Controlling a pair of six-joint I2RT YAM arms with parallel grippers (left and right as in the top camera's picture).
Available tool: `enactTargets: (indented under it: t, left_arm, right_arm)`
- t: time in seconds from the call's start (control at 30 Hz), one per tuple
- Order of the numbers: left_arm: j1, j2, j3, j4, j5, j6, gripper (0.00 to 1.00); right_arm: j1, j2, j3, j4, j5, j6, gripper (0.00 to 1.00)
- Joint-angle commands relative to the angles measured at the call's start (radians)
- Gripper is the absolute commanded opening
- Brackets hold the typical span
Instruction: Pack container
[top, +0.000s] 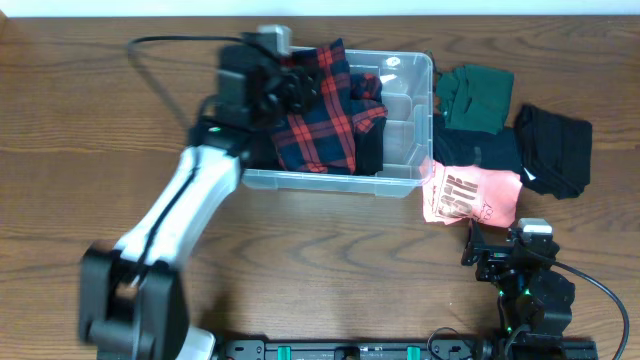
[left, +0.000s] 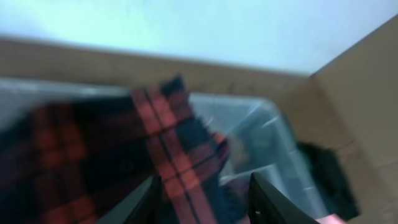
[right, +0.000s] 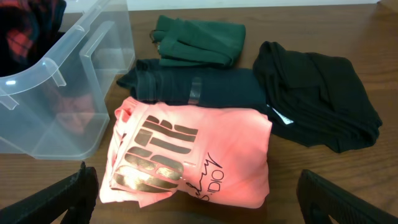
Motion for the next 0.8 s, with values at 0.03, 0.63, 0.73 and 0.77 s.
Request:
enactTargets:
  t: [0.03,0.63,0.73,0.77]
  left_arm:
    - [-0.019,0.190,0.010,0.034,-0.082,0.037,0.45]
    - [-0.015,0.172,0.063,-0.124,-0.108,0.002,0.45]
    - [-0.015,0.094,0.080,-0.061,-0.129,0.003,0.47]
    - [-0.015,0.082,0.080,-0.030,-0.129,0.003,0.47]
  right_arm:
    - [0.009,-0.006,-0.003,0.000,0.000,0.007,0.99]
    - [0.009,-0.006,-0.003,0.000,0.000,0.007,0.99]
    - [0.009,-0.006,-0.003,0.000,0.000,0.007,0.99]
    - [0.009,-0.006,-0.003,0.000,0.000,0.007,0.99]
